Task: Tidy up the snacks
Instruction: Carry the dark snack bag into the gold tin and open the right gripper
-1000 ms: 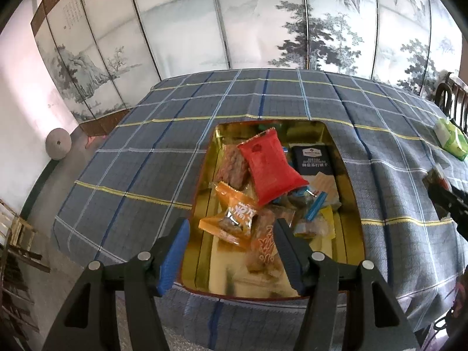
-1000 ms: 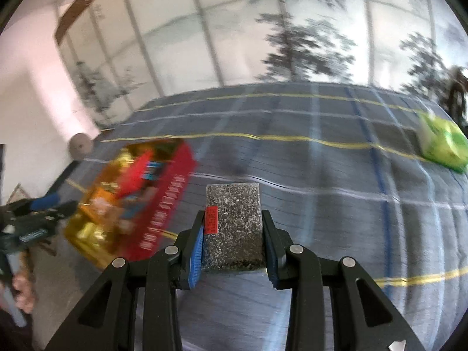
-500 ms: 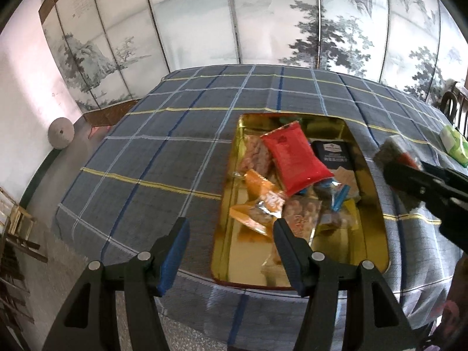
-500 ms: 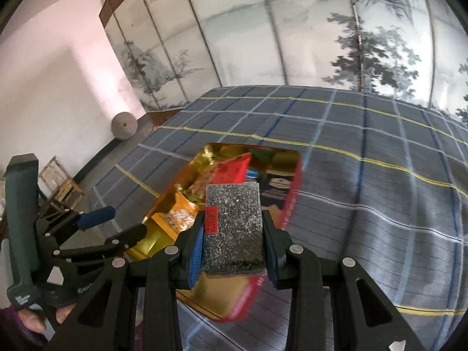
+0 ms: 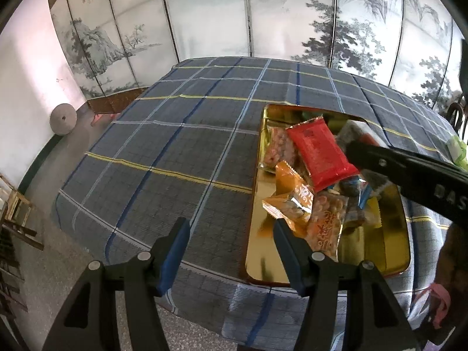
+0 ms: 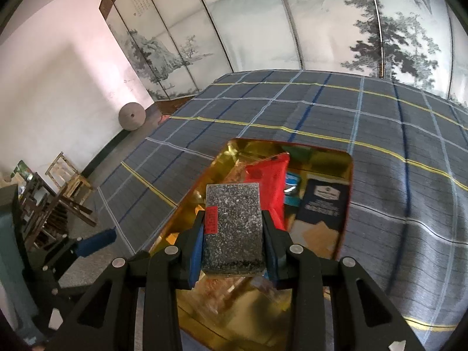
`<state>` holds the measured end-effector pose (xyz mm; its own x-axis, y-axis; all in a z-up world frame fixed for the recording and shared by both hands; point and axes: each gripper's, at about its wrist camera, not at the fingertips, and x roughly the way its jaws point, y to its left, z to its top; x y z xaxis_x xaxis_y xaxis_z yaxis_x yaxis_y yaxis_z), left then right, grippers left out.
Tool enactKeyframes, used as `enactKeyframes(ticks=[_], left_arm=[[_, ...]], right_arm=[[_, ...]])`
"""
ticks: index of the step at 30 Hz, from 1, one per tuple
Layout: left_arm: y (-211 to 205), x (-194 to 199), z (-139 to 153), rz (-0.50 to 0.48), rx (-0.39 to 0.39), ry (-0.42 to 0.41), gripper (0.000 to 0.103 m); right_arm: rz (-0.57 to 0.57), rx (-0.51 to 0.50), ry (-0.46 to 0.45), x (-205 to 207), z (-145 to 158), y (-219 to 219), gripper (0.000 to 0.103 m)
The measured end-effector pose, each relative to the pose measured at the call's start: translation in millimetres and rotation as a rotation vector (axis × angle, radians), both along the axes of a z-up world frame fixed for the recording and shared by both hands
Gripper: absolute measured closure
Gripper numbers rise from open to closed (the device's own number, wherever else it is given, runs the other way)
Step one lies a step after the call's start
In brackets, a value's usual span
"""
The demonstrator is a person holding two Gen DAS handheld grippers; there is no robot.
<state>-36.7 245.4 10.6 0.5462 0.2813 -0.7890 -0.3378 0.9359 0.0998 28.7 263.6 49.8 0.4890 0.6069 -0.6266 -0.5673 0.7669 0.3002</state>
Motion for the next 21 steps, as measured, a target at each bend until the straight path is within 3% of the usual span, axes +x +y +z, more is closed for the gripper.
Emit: enactKeyframes(ticks=[9, 21], left_arm=[[-2, 3, 5, -0.029, 0.008, -0.043, 0.042], [-10, -16, 35, -0.048, 0.027, -0.187, 0.042]], right_arm=[[-0.014, -0.041, -0.008, 4, -18, 14, 0.068], [-0.014, 0.064, -0.178, -51, 14, -33, 0.062]])
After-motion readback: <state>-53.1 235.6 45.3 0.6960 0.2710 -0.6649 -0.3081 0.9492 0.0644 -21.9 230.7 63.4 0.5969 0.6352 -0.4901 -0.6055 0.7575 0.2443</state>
